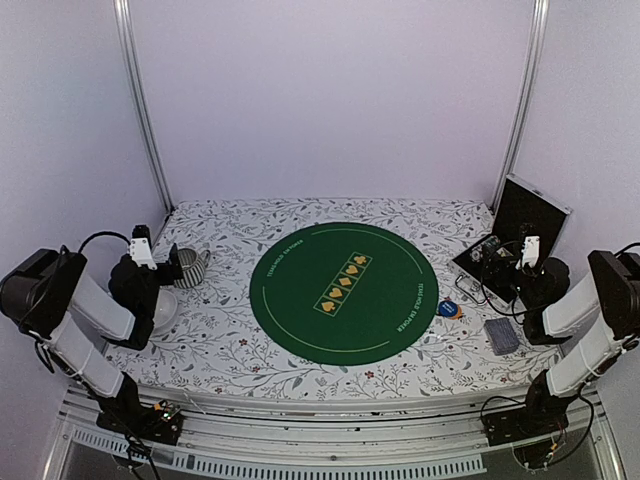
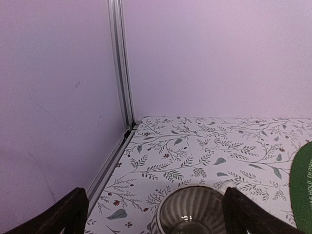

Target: Distribute texas hold em gaming equipment

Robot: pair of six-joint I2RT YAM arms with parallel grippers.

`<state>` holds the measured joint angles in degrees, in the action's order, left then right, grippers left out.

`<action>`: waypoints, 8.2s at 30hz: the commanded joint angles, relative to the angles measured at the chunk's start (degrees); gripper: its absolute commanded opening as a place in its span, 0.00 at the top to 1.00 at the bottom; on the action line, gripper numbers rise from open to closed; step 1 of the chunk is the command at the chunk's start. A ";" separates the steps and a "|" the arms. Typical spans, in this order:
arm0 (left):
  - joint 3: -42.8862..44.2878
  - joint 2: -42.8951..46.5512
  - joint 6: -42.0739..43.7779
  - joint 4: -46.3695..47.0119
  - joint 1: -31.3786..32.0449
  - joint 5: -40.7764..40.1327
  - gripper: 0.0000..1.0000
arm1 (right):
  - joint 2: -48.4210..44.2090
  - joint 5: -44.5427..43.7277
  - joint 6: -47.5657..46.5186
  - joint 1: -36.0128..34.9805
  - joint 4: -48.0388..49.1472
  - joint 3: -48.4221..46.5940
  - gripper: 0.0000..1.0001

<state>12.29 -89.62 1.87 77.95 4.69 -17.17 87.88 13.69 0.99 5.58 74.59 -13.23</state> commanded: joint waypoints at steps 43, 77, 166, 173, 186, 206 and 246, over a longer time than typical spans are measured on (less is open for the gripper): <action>48.43 19.86 -7.63 -84.97 29.90 23.27 0.02 | -16.83 2.52 6.49 -24.57 -95.20 -47.96 0.00; 39.15 15.03 -12.65 -79.17 34.54 29.13 0.02 | 1.44 -12.00 18.91 -39.54 -126.53 -47.71 0.03; 34.63 25.90 -5.65 -74.77 33.25 2.83 0.02 | 43.51 -14.20 7.10 -69.12 -133.62 -97.22 0.62; 34.64 25.90 -5.39 -74.80 33.28 3.19 0.02 | 47.16 -13.66 7.57 -69.21 -131.97 -100.10 0.60; 34.55 25.73 -4.47 -74.79 33.26 3.53 0.02 | 48.24 -15.26 7.01 -69.22 -133.91 -103.14 0.00; 33.94 25.67 -3.10 -74.17 33.32 6.20 0.02 | 7.97 -22.88 9.81 -37.10 -128.98 -60.71 0.02; 34.16 24.50 -2.09 -74.53 33.37 7.91 0.02 | 16.80 -20.52 7.39 -30.55 -122.83 -53.80 0.60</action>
<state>46.89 -64.77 -0.75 2.39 38.24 -9.65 104.44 -8.16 7.84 -25.04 -47.99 -67.42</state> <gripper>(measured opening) 0.982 0.401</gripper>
